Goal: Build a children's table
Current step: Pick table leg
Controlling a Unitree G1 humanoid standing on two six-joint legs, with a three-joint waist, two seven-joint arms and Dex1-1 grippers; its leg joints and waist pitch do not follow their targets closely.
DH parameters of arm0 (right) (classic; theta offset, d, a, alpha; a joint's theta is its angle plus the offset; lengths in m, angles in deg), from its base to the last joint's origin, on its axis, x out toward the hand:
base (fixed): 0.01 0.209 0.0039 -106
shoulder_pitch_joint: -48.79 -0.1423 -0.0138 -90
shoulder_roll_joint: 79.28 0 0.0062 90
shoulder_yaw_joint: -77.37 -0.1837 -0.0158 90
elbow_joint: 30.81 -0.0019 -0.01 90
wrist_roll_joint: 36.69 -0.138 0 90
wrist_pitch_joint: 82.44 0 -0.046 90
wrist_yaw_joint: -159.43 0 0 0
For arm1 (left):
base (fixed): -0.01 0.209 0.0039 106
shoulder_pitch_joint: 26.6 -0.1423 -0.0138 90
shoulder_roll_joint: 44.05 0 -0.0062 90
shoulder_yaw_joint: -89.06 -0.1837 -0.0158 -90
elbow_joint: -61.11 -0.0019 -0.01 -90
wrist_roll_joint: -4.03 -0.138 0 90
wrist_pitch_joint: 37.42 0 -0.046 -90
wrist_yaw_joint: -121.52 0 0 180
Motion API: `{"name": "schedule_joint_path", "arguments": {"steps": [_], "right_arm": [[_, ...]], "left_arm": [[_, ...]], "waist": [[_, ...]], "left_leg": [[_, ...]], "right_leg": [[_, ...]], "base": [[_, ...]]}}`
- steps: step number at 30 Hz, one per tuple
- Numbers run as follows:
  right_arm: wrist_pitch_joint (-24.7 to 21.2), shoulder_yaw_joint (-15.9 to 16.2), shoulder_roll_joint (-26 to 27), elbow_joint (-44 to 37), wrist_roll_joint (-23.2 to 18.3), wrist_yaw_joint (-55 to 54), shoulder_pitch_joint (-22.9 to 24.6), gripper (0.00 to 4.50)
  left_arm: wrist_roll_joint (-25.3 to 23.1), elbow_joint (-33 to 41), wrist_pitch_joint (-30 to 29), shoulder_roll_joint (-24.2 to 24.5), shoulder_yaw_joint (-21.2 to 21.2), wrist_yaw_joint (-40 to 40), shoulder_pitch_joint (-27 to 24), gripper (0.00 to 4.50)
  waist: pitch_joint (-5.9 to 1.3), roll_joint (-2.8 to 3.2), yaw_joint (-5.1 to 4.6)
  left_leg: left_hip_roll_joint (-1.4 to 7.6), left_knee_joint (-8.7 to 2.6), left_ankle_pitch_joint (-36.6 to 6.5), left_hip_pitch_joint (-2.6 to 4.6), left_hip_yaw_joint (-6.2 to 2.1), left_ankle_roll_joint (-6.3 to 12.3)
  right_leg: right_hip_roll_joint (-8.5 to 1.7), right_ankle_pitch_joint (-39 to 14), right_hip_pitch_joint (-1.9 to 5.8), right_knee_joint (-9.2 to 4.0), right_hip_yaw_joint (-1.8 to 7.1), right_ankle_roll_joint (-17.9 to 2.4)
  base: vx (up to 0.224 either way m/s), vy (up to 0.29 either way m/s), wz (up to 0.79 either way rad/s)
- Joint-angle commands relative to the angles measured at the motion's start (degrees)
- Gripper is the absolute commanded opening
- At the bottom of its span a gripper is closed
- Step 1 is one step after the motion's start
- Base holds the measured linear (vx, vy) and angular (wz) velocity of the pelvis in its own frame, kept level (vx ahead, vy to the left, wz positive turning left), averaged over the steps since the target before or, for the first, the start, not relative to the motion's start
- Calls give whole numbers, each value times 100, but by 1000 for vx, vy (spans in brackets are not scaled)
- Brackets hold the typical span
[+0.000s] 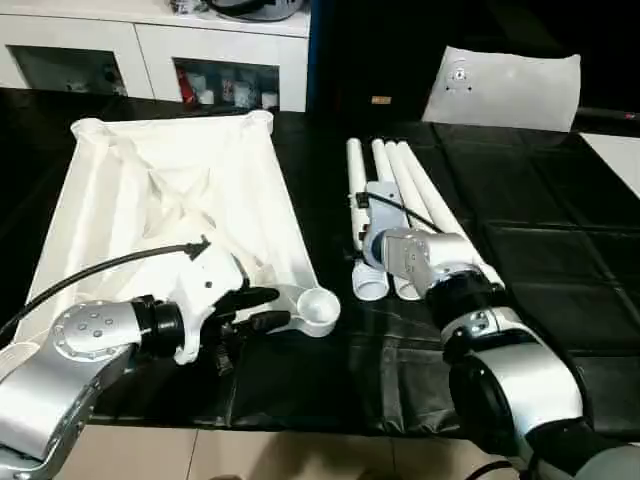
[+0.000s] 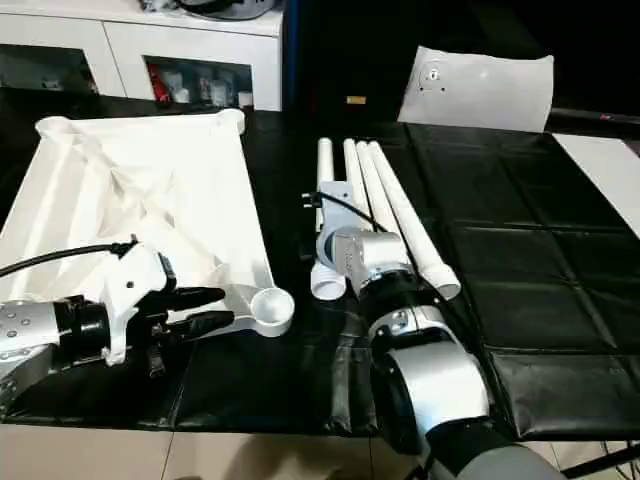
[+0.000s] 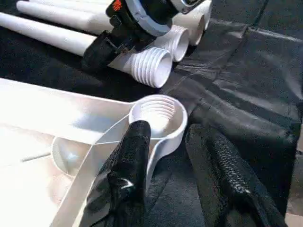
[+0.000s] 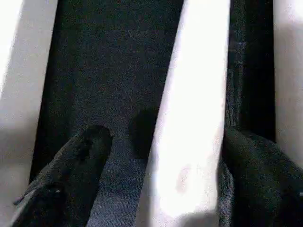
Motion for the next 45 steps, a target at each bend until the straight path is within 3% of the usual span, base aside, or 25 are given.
{"name": "schedule_joint_path", "arguments": {"steps": [1,5,14,15,17,21,22,25,26,27,28,29,30,31,32,33,34,37,38,40,41,42,43,44,45], "right_arm": [[-58,-72,-37,223,2,41,31,355],[31,-190,-92,367,-50,13,-5,322],[65,-441,-172,531,-200,-68,-175,240],[74,-465,-174,531,-215,-77,-181,232],[111,-531,-167,557,-246,-58,-199,207],[217,-546,-123,579,-284,-4,-206,193],[326,-633,-91,569,-354,-44,-202,189],[318,-789,-54,584,-473,-138,-217,185],[415,-841,-6,525,-525,-108,-210,183],[426,-907,28,473,-589,-96,-218,183],[416,-948,53,403,-640,-64,-216,183],[492,-987,81,297,-698,-24,-194,183],[675,-1049,131,58,-796,37,-124,183],[675,-1049,131,58,-796,37,-124,183],[1106,-1043,198,-348,-824,148,35,183],[1346,-1016,225,-547,-804,213,118,183],[1315,-826,193,-808,-700,376,233,183],[762,-696,156,-1682,-819,580,567,183],[595,-680,139,-2123,-958,743,748,183],[466,-711,141,-2966,-1298,1020,1119,183],[263,-736,115,-3255,-1549,1223,1246,183],[170,-746,66,-3660,-1803,1480,1473,183],[164,-730,34,-3952,-1955,1644,1654,183],[186,-705,-14,-4314,-2140,1863,1873,182],[223,-701,-68,-4708,-2363,2094,2115,182]], "left_arm": [[-102,-14,111,32,-72,-66,75,154],[-298,-83,298,15,-140,-177,79,154],[-451,-259,576,-42,-134,-274,207,154],[-508,-291,680,-75,-130,-329,188,154],[-654,-337,796,-74,-160,-441,161,154],[-714,-324,832,-120,-50,-611,88,154],[-741,-373,883,-141,-30,-684,95,154],[-730,-444,879,-150,-17,-699,108,154],[-725,-482,837,-144,15,-713,130,154],[-691,-510,785,-164,62,-723,171,154],[-680,-538,766,-196,108,-761,218,154],[-674,-580,736,-235,150,-811,280,154],[-671,-694,666,-343,233,-973,416,154],[-671,-694,666,-343,234,-973,416,154],[-637,-854,518,-573,384,-1283,608,154],[-613,-915,442,-690,457,-1440,695,181],[-521,-951,379,-821,542,-1543,769,187],[-397,-1003,405,-990,604,-1623,919,193],[-339,-1035,369,-1095,674,-1703,1008,207],[-157,-1094,337,-1375,870,-1883,1191,230],[-88,-1109,310,-1467,919,-1929,1252,232],[93,-1115,236,-1626,992,-1969,1343,239],[209,-1116,154,-1758,1054,-1999,1416,254],[365,-1119,59,-1906,1127,-2039,1517,274],[564,-1139,-81,-2083,1209,-2094,1646,274]], "waist": [[-306,109,16],[-304,57,12],[-325,42,-20],[-322,-8,-21],[-327,-8,-4],[-322,4,-11],[-316,47,-1],[-325,47,5],[-332,130,16],[-331,133,11],[-341,93,11],[-364,114,24],[-378,179,39],[-391,200,41],[-414,160,50],[-401,247,80],[-399,214,87],[-365,210,122],[-353,258,129],[-356,277,163],[-356,344,178],[-353,371,170],[-337,335,167],[-339,415,199],[-335,382,197]], "left_leg": [[99,-413,16,-99,120,-278],[116,-422,-48,-87,128,-271],[106,-403,48,-86,141,-257],[108,-406,58,-95,145,-237],[117,-406,152,-105,134,-200],[123,-405,191,-97,137,-189],[127,-406,125,-91,132,-212],[124,-408,83,-88,135,-225],[119,-403,105,-83,125,-242],[120,-401,104,-83,127,-246],[117,-397,144,-85,134,-228],[114,-383,284,-87,132,-205],[106,-368,385,-90,121,-203],[98,-355,521,-96,125,-185],[94,-332,763,-100,132,-134],[94,-317,835,-114,136,-120],[89,-320,795,-114,138,-103],[87,-359,545,-125,124,-146],[112,-374,371,-90,116,-204],[136,-368,280,-77,119,-229],[105,-376,223,-106,94,-256],[111,-375,150,-105,94,-257],[118,-377,87,-105,107,-243],[128,-371,12,-109,85,-260],[125,-367,-4,-127,99,-235]], "right_leg": [[-406,506,318,-318,180,-1039],[-412,372,298,-326,177,-1015],[-394,552,302,-310,174,-1066],[-395,545,312,-316,174,-1070],[-413,616,328,-299,176,-1059],[-408,721,313,-300,166,-1086],[-416,643,302,-299,165,-1093],[-414,618,303,-299,168,-1098],[-417,702,293,-285,159,-1113],[-411,745,288,-292,153,-1119],[-404,855,306,-285,156,-1147],[-404,1075,317,-268,152,-1181],[-407,1239,323,-244,151,-1195],[-394,1456,327,-236,143,-1205],[-379,1856,343,-211,135,-1249],[-384,2130,328,-202,126,-1285],[-368,2188,358,-209,124,-1327],[-371,1844,377,-250,121,-1278],[-367,1637,347,-278,106,-1152],[-381,1647,345,-283,111,-1131],[-388,1512,381,-272,110,-1149],[-396,1426,370,-294,107,-1141],[-391,1370,374,-323,115,-1121],[-412,1273,370,-310,119,-1154],[-407,1230,384,-328,122,-1169]], "base": [[0,0,0],[0,0,0],[0,0,0],[0,0,0],[0,0,0],[0,0,0],[0,0,0],[0,0,0],[0,0,0],[0,0,0],[0,0,0],[0,0,0],[0,0,0],[0,0,0],[0,0,0],[0,0,0],[0,0,0],[0,0,0],[0,0,0],[0,0,0],[0,0,0],[0,0,0],[0,0,0],[0,0,0],[0,0,0]]}}
